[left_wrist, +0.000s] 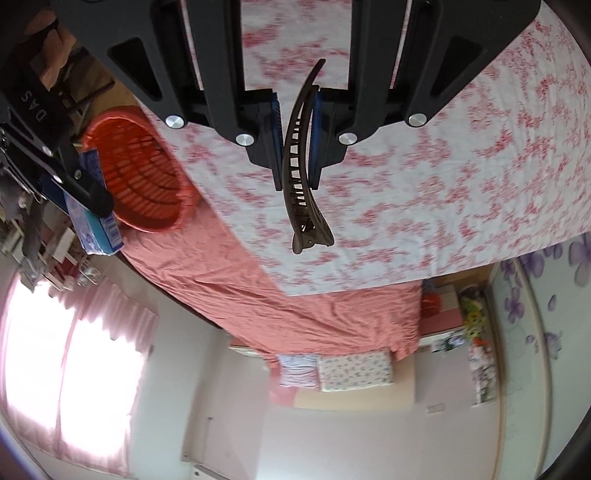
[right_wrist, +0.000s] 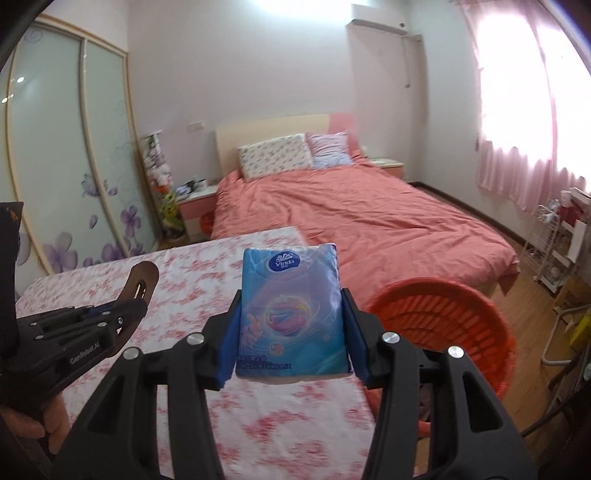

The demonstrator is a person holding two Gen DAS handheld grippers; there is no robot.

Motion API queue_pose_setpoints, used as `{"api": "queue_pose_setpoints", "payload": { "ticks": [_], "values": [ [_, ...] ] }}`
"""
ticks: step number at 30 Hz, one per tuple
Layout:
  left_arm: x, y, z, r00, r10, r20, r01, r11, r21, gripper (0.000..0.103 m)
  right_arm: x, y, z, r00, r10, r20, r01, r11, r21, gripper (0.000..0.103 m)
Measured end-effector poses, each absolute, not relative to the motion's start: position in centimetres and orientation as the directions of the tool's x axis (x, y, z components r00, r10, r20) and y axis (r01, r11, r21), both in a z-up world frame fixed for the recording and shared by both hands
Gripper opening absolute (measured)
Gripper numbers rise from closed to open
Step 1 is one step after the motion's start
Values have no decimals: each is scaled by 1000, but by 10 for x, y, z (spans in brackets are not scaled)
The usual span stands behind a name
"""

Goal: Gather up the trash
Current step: 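Carry the hair clip and tissue packet over the basket and open both tools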

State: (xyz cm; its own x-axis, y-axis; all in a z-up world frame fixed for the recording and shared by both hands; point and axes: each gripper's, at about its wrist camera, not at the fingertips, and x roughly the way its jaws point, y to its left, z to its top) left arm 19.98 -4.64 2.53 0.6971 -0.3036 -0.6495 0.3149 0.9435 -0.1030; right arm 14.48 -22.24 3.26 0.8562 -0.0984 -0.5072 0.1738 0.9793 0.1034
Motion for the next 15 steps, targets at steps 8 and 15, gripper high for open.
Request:
{"api": "queue_pose_setpoints", "payload": {
  "ticks": [8,15],
  "values": [
    [192,-105,27,657,-397,-641,430,896,-113,13,120,-280,39,861,-188,-473,278,952,127,49],
    [192,-151,24,611,-468,-638,511,849,-134,13,107,-323,32,849,-238,-472,346,925,155,49]
  ]
}}
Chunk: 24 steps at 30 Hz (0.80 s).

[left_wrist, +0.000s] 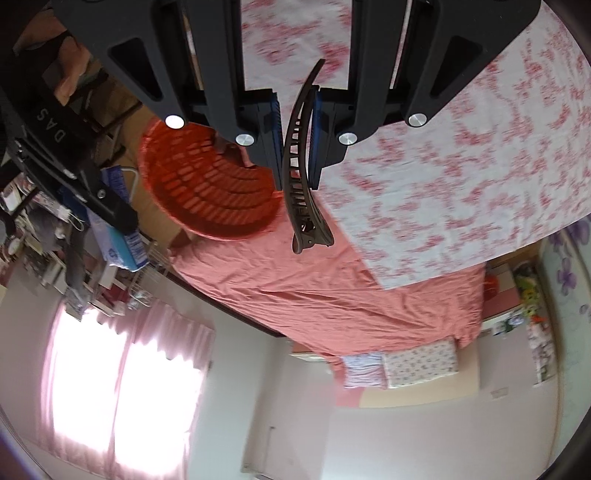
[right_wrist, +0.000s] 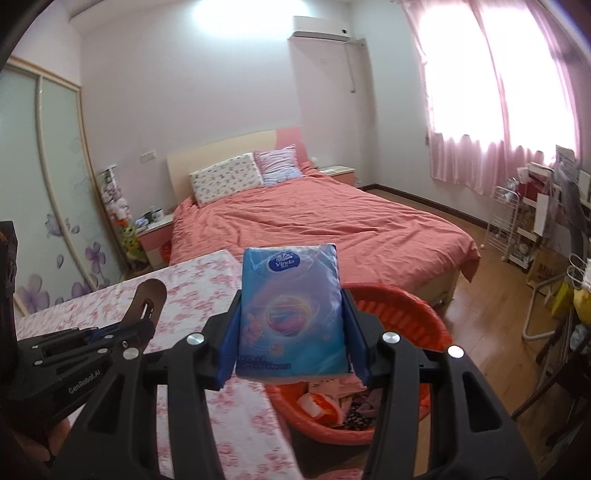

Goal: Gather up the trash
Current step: 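Carry the hair clip and tissue packet over the basket and open both tools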

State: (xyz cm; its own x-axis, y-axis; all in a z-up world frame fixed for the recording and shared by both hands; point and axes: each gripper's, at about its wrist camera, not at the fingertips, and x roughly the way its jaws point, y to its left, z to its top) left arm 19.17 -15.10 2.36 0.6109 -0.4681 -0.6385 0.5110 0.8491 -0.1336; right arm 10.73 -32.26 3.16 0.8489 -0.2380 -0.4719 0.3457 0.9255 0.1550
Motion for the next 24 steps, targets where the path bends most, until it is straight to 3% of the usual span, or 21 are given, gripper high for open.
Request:
{"api": "queue_pose_setpoints", "payload": {
  "ticks": [19,22,24],
  "values": [
    [211,-268,-18,445,-560,-699,651,738,-176,13,120,-429,-23,803,-240,-546,445,850,281,51],
    [216,-272,-27,440,-539,-718,644,747,-166,22,132,-444,-36,790,-210,-576,458,827,327,54],
    [219,-269,-34,445,-515,-733,624,765,-159,40,137,-448,-44,784,-187,-591,460,815,353,59]
  ]
}}
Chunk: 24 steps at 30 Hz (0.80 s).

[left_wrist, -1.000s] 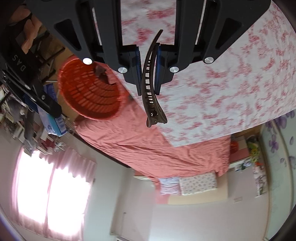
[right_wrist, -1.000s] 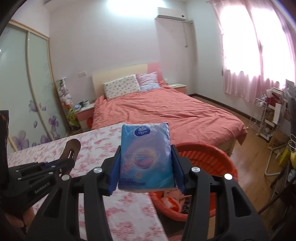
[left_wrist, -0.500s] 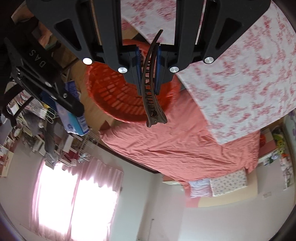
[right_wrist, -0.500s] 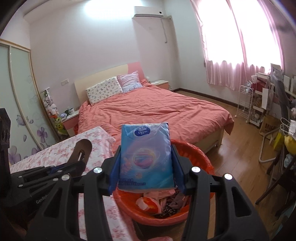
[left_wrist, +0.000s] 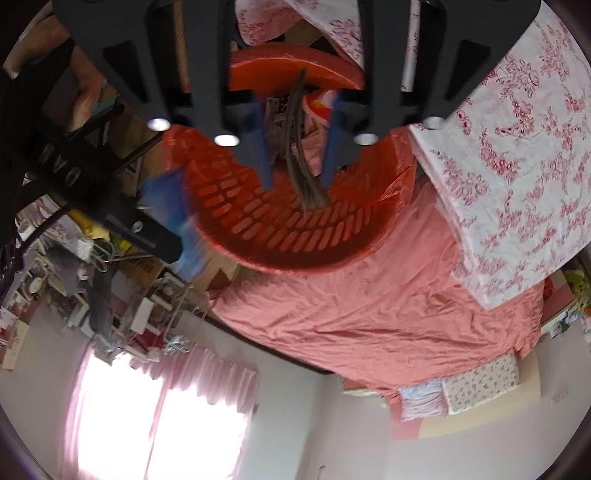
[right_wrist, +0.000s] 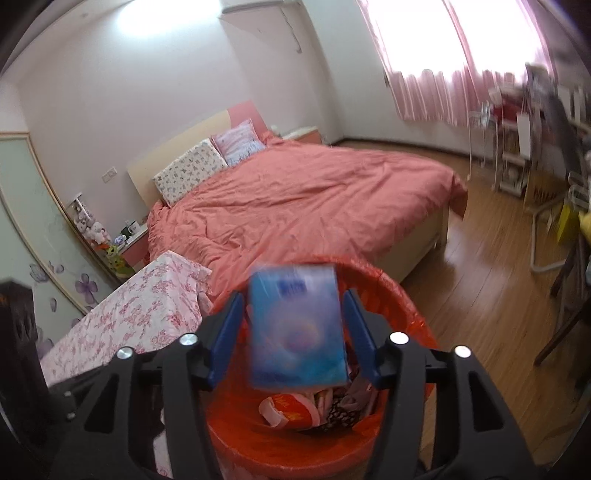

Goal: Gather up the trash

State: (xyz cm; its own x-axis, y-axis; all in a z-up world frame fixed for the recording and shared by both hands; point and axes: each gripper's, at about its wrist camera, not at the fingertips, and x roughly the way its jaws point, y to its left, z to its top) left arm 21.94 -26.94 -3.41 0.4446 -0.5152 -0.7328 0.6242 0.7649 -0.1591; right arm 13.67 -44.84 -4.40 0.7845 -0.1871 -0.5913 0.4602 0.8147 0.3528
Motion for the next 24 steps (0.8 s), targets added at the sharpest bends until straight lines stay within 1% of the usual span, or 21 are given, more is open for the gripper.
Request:
{"api": "queue_pose_setpoints", "payload": {
  "ticks": [3,4,6,8,9,11,12,13,17,19,21,22,24],
  "values": [
    [222,-260,-39,449,-495,-744,601,783,-158,42,138,-451,-53,775,-177,-606,470,803,367,66],
    [222,-254,-39,455,-482,-749,590,793,-152,42,136,-449,-53,772,-186,-607,475,804,357,70],
    [219,-244,-37,471,-470,-747,575,806,-144,45,131,-444,-51,768,-214,-604,481,814,324,76],
    [215,-235,-33,495,-457,-739,558,819,-132,50,121,-433,-44,767,-261,-587,491,828,273,85],
    [209,-225,-29,513,-449,-732,547,828,-124,52,117,-428,-40,768,-280,-576,492,834,250,88],
    [202,-207,-22,542,-439,-716,528,841,-116,56,105,-414,-29,772,-327,-545,495,848,192,97],
    [195,-194,-18,562,-430,-706,513,851,-110,59,99,-406,-24,773,-349,-529,498,851,167,98],
    [192,-186,-15,575,-424,-700,503,858,-107,61,93,-396,-18,777,-372,-508,499,856,137,99],
    [170,-140,0,645,-391,-657,437,894,-102,73,67,-356,2,757,-471,-453,532,847,8,99],
    [155,-120,6,687,-365,-628,400,912,-93,78,53,-338,10,760,-489,-428,533,846,-20,99],
    [139,-101,10,733,-324,-598,352,933,-75,85,39,-321,16,767,-497,-406,531,847,-34,99],
    [128,-88,13,764,-293,-575,319,946,-57,87,33,-312,18,770,-503,-393,531,846,-43,99],
    [114,-75,17,800,-250,-545,279,960,-31,94,19,-293,22,775,-519,-361,536,842,-59,99]
  ]
}}
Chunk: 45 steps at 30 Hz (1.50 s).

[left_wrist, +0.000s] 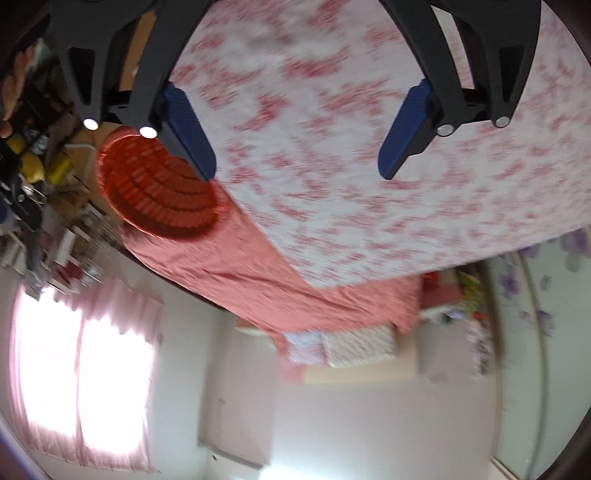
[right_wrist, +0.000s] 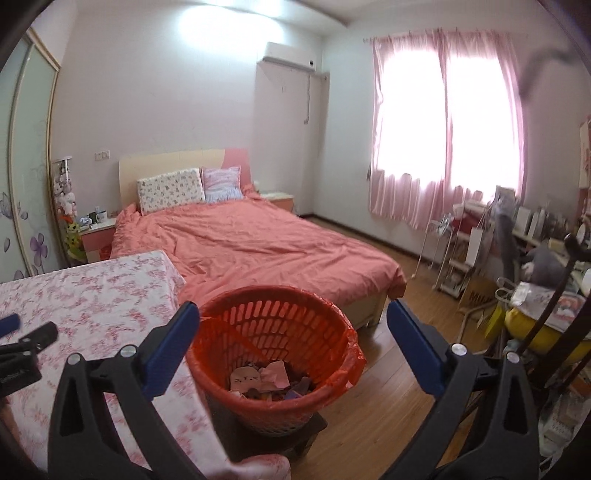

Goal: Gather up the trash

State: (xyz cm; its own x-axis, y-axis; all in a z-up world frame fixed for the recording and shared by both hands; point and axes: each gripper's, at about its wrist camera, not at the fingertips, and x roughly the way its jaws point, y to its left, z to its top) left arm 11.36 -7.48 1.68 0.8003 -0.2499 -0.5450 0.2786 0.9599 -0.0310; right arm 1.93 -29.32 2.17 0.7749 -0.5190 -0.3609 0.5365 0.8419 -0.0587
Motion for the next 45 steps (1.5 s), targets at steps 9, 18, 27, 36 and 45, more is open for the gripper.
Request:
{"api": "queue_pose_setpoints", "payload": {
  "ticks": [9,18,27,36,45],
  "values": [
    [49,-25,12,871,-97,-481,114,994,6,101,-44,-239,21,747,-593,-301,623,782,5,99],
    [13,-3,4,881,-66,-469,69,998,-11,101,-70,-201,12,742,-574,-347,606,795,-21,99],
    [5,11,-4,856,-62,-512,42,998,-50,101,-65,-178,2,743,-492,-454,538,842,-32,99],
    [-8,13,-1,866,-55,-496,40,998,-42,101,-63,-179,-6,716,-456,-528,535,845,-4,99],
    [-10,11,2,867,-51,-496,38,999,-37,101,-70,-179,-4,705,-489,-514,561,828,-19,99]
  ]
}}
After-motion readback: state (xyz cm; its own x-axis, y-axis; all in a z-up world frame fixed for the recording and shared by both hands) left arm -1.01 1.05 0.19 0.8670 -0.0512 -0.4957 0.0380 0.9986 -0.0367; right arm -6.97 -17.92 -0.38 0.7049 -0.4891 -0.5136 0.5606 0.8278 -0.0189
